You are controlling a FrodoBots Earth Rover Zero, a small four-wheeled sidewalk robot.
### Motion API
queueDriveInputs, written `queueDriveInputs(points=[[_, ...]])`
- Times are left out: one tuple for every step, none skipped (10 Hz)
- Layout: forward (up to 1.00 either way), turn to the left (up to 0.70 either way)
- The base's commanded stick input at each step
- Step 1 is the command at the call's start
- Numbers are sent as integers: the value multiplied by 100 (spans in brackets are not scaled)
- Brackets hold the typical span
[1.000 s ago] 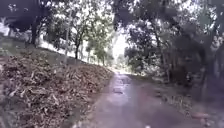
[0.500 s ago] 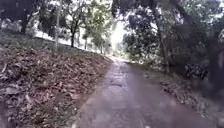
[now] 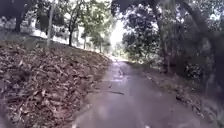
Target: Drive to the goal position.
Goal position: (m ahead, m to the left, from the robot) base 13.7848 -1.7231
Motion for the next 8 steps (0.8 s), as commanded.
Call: queueDriveInputs(points=[[100, -31], [100, -7], [100, 0], [100, 0], [100, 0], [100, 0], [100, 0], [100, 0]])
